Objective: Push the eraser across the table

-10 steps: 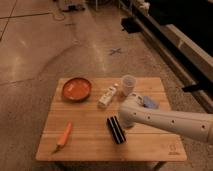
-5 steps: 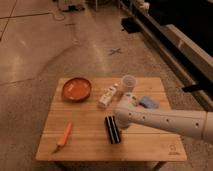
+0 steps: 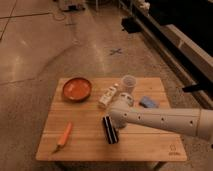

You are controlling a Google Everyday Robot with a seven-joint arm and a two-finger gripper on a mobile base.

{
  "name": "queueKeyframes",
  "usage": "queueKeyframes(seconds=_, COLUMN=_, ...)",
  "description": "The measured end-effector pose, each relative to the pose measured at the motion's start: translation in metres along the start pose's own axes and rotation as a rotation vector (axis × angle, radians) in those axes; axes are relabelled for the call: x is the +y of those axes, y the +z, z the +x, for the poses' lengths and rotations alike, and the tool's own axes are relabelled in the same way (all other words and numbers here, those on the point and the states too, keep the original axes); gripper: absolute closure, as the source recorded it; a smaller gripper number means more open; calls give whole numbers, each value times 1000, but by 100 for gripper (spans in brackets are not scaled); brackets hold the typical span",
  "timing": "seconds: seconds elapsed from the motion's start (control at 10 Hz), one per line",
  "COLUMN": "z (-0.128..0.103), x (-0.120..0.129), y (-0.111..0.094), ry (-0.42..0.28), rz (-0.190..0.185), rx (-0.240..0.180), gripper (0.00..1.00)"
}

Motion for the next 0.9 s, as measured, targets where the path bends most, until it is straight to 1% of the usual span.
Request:
queueKeyframes(seconds=0.4, z=-13, x=-4, y=1, ry=-9, rz=7, rx=6, gripper=95)
queueKeyframes(seconds=0.9, z=-22, x=-6, y=2, ry=-25, rz=9, rx=17, gripper=95)
